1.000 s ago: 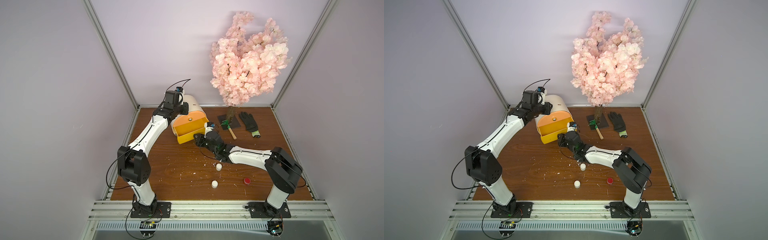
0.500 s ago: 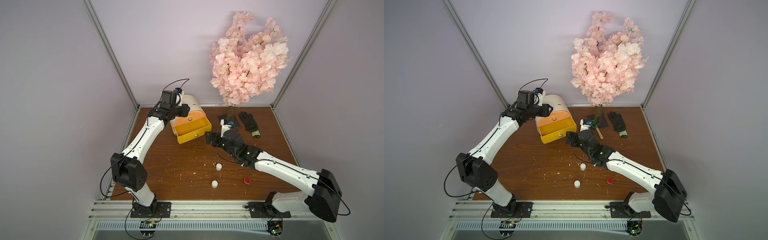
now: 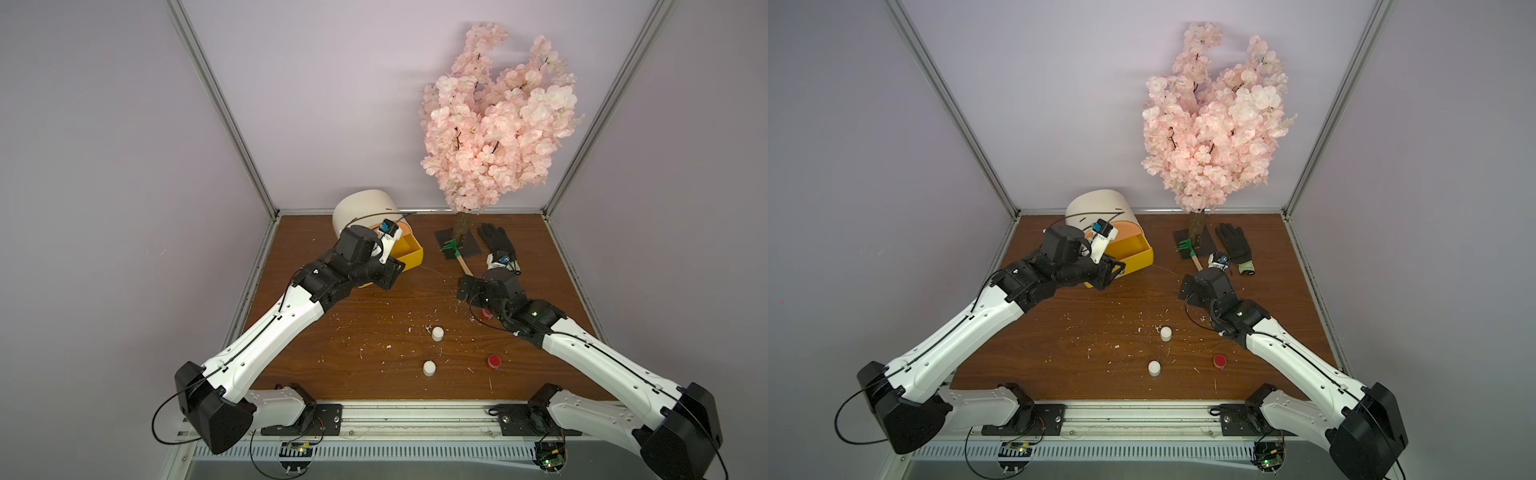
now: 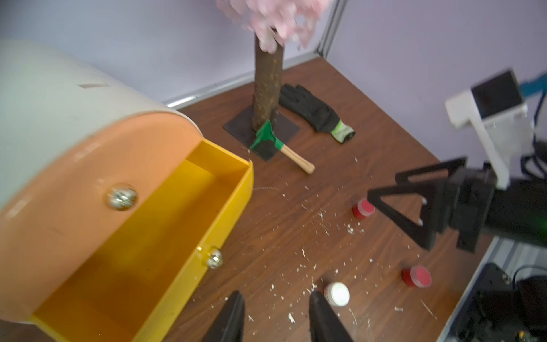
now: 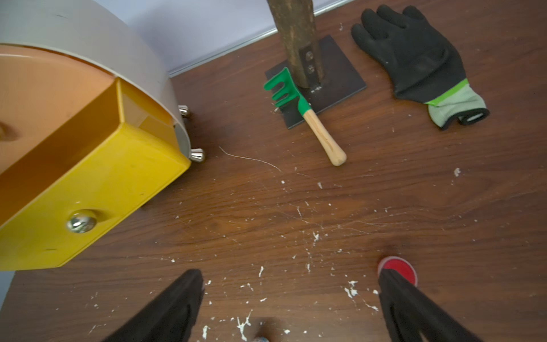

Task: Put the paint cans in the drawer according to color
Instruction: Pick up the paint can at the center of the board.

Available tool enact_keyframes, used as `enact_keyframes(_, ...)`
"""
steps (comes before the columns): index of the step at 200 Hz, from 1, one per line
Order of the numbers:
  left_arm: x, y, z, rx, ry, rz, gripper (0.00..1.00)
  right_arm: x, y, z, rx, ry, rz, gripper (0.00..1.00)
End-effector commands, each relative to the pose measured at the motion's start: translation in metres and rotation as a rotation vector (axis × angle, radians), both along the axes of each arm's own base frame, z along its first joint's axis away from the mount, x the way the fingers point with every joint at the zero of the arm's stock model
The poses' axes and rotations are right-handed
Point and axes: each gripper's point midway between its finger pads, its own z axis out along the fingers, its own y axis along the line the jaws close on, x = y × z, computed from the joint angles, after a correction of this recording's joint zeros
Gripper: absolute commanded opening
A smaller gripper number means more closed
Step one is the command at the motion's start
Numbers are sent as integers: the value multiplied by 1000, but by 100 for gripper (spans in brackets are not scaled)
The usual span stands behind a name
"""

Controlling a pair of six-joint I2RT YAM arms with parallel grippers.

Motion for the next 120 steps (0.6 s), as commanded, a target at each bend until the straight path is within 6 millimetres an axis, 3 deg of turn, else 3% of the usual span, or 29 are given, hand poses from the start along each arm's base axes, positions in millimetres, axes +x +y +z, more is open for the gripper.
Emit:
enact_keyframes(1, -27, -5, -36, 124, 25, -28, 38, -2, -13, -1, -4, 32, -32, 99)
enact_keyframes(57, -126, -41, -121, 343, 59, -273, 42, 5, -36, -13, 5, 77, -91, 99)
enact_keyframes(74, -150, -52, -137, 379, 59, -361, 45, 7, -40, -13, 20, 77, -97, 99)
enact_keyframes(99, -174, -69, -153, 355, 37, -476, 50, 11, -45, -11, 20, 75, -108, 99)
enact_keyframes(120, -175, -77, -167, 353, 23, -494, 52, 11, -46, -9, 26, 69, -108, 99)
